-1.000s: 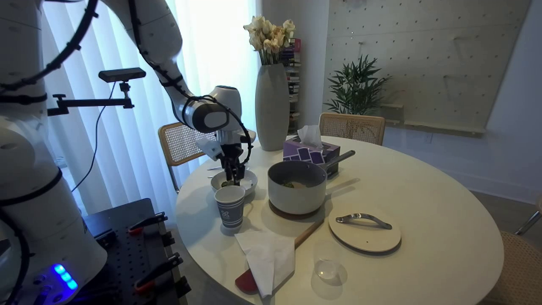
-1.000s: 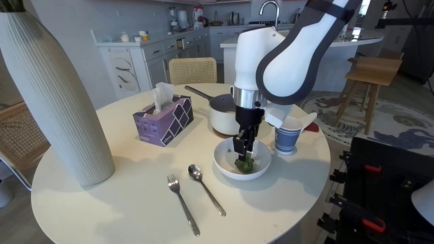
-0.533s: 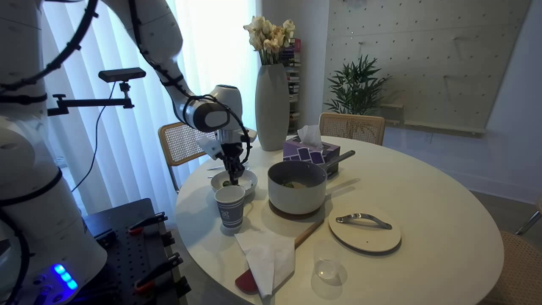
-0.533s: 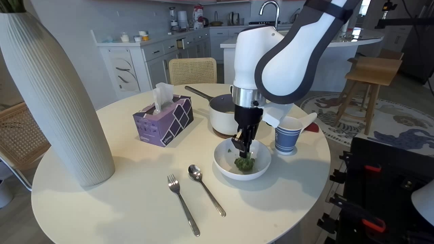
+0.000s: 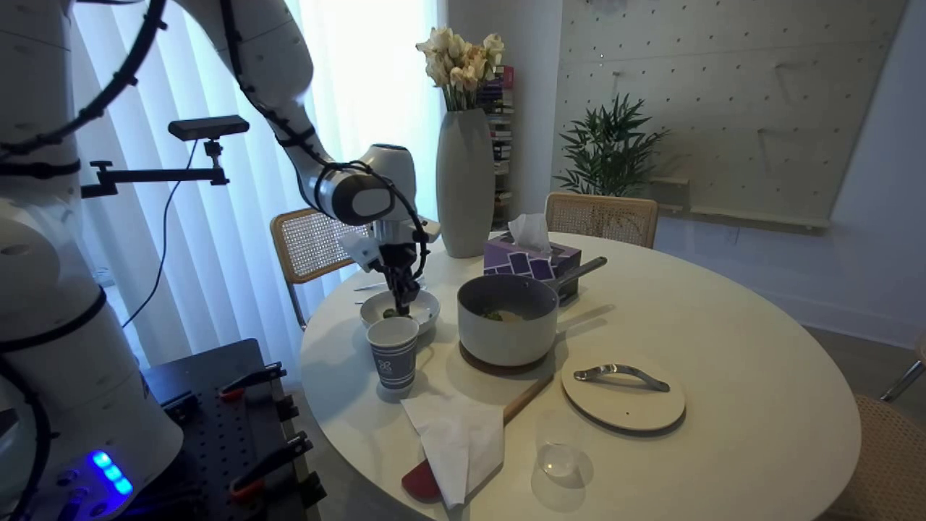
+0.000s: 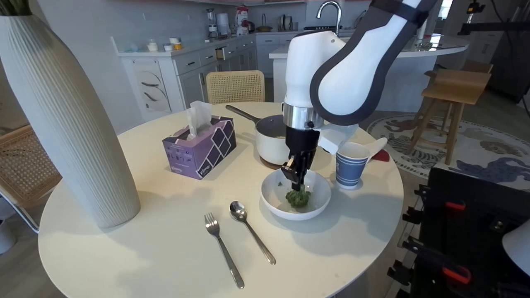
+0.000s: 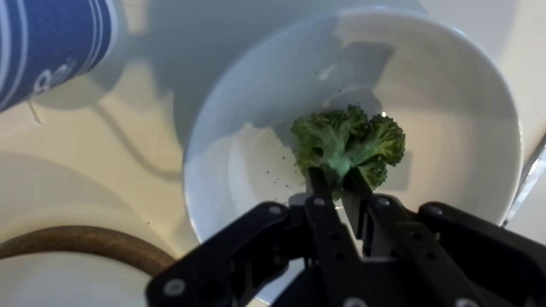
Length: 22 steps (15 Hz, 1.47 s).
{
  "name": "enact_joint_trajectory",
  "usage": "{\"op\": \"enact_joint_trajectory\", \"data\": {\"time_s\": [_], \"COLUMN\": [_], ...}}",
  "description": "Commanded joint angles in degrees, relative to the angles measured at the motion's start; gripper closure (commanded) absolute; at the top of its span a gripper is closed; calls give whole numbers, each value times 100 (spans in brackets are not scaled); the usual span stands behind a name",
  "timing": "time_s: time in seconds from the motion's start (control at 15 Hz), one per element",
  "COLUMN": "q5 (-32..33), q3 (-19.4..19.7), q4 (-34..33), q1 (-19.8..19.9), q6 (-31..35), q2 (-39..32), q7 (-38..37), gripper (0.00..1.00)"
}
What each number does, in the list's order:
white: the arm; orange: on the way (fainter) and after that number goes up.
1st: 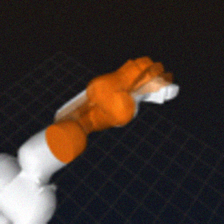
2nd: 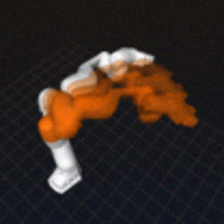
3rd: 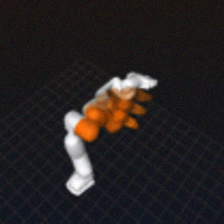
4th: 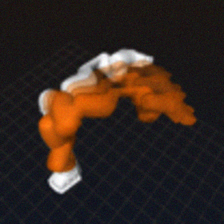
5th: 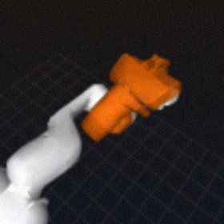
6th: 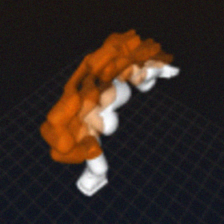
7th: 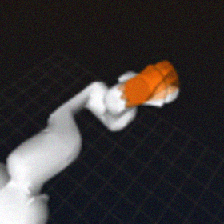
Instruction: Remove the lid from the white pot, pick up the broccoli from the white bowl and place it inside the pot, move the tissue square to the left, pick up the spatula and use it to stir inside the white pot, place the spatula on the table, place the white lid on top of the pot
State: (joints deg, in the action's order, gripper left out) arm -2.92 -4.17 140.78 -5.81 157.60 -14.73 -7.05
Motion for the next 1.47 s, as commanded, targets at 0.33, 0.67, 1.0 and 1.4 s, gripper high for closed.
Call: {"op": "enact_joint_trajectory", "data": {"time_s": [0.33, 0.67, 1.0, 1.4], "q5": [49, 35, 18, -10], "q3": [264, 302, 341, 542], "q4": [-261, -528, -910, -1374], "q1": [-26, 18, 117, 436], "q6": [-276, -448, -732, -903], "q2": [194, 320, 481, 626], "q7": [-457, -443, -395, -235], "gripper": [96, 96, 96, 96]}}
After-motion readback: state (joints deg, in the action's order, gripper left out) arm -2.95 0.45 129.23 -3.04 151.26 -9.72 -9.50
